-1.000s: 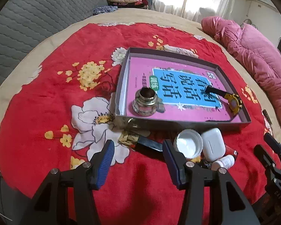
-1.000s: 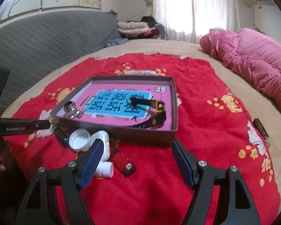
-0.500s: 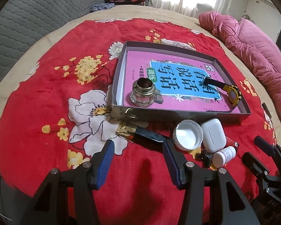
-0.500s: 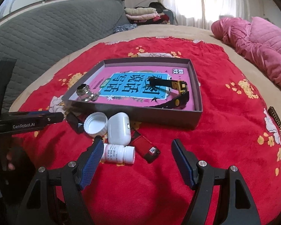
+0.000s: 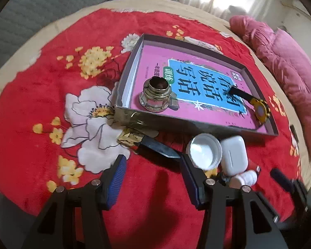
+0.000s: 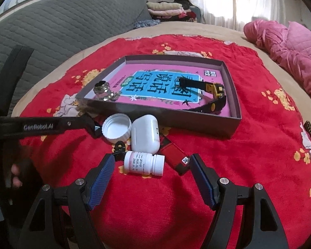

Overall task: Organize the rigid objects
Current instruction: 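Grasp the black-handled gold-tipped item with the left tool while the right tool grasps the white pill bottle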

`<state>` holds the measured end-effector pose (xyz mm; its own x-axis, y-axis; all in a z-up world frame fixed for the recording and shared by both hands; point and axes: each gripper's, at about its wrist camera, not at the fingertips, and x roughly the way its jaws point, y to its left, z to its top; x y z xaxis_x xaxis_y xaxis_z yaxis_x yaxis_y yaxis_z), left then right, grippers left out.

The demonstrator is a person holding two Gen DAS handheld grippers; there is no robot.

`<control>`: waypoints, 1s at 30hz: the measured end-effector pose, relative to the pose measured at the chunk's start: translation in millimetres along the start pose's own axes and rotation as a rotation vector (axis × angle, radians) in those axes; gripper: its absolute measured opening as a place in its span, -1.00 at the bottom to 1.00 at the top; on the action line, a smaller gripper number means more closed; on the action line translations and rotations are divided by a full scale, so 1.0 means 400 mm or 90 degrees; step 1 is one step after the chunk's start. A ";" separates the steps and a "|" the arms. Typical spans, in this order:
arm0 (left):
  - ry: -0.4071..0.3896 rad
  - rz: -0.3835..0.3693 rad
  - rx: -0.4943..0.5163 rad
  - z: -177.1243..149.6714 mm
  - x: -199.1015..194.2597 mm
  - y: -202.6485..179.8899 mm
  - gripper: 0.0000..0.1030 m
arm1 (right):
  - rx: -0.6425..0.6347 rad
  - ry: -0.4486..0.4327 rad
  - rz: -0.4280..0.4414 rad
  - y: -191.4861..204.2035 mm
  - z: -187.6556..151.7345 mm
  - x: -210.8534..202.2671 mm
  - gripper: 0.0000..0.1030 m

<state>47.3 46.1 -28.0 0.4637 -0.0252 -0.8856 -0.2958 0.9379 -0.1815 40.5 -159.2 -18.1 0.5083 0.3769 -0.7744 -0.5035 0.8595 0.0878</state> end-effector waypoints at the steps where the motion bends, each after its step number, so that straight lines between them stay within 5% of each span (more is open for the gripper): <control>1: 0.007 0.005 -0.008 0.005 0.009 -0.002 0.03 | 0.001 0.001 0.000 -0.001 0.000 0.002 0.47; 18: 0.081 0.084 -0.115 0.074 0.090 0.005 0.03 | 0.013 0.004 0.005 -0.015 0.000 0.019 0.47; 30: 0.078 0.089 -0.070 0.063 0.101 0.004 0.07 | 0.019 0.038 0.024 -0.011 -0.005 0.054 0.47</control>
<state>86.5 55.3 -53.1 0.3086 0.0548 -0.9496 -0.4432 0.8916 -0.0925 52.4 -155.6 -36.2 0.4466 0.3880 -0.8062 -0.5001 0.8554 0.1346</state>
